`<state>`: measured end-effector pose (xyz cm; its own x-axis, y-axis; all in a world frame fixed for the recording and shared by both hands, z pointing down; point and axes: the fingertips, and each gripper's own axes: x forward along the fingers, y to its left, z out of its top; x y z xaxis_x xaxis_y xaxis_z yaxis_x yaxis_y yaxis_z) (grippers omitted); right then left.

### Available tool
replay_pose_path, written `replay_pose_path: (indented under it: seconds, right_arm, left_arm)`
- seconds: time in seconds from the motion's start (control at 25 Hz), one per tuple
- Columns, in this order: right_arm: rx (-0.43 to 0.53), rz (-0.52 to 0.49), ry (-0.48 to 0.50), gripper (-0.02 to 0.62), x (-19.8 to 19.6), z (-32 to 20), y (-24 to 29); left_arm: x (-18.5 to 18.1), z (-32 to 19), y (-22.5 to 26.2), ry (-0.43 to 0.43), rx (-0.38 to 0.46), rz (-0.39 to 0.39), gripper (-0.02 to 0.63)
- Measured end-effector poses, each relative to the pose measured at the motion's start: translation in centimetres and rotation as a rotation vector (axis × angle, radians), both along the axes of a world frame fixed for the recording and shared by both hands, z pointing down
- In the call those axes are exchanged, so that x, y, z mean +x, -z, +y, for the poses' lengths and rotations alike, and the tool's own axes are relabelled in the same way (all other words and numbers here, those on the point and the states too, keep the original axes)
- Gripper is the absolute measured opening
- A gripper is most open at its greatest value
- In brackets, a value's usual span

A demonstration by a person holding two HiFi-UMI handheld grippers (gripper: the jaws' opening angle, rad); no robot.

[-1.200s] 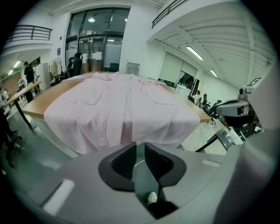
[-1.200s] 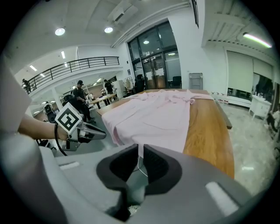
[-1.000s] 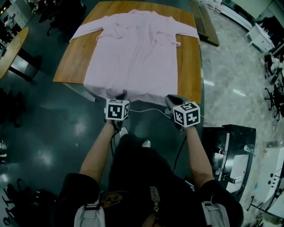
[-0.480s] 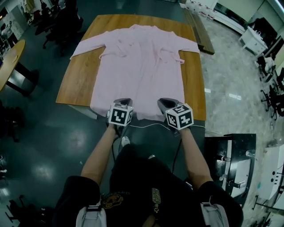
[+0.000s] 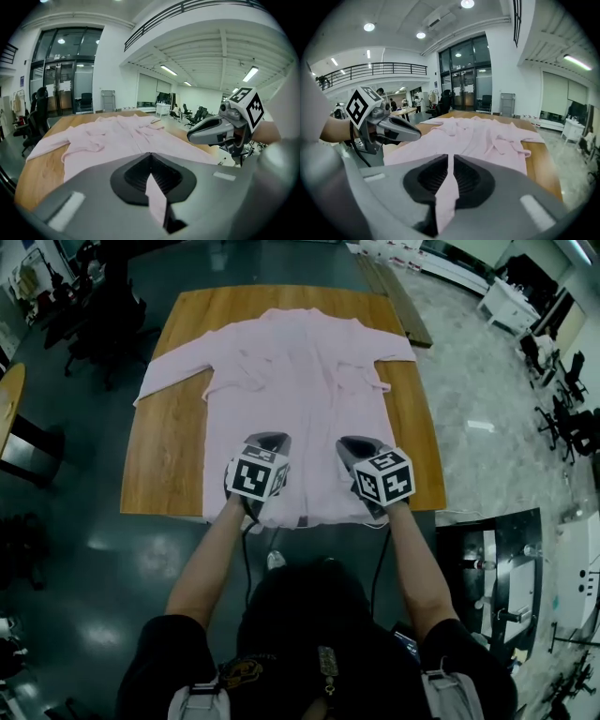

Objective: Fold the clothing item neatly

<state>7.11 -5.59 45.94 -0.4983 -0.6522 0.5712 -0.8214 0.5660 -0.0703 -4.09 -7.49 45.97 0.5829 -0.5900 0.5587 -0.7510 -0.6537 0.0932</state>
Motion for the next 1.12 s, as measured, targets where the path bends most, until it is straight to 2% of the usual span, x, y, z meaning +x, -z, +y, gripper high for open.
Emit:
replay_pose_path:
  seconds: [0.24, 0.48, 0.8, 1.0, 1.12]
  right_arm:
    - [0.046, 0.008, -0.022, 0.029, 1.7, -6.2, 1.5]
    - [0.073, -0.024, -0.007, 0.029, 3.9, -12.9, 1.8]
    - [0.018, -0.035, 0.040, 0.029, 7.5, -19.9, -1.6]
    - [-0.012, -0.063, 0.030, 0.029, 9.6, -23.1, -3.7]
    - [-0.040, -0.069, 0.025, 0.029, 10.8, -24.4, -5.3]
  left_arm:
    - [2.5, -6.2, 1.7, -0.045, 0.051, -0.030, 0.008]
    - [5.6, -13.6, 2.6, -0.018, 0.094, -0.084, 0.008]
    - [10.5, -22.7, -2.9, 0.005, 0.015, -0.183, 0.046]
    - [11.6, -26.5, -6.8, 0.057, -0.043, -0.182, 0.137]
    - [12.3, -28.2, -9.1, 0.067, -0.089, -0.176, 0.150]
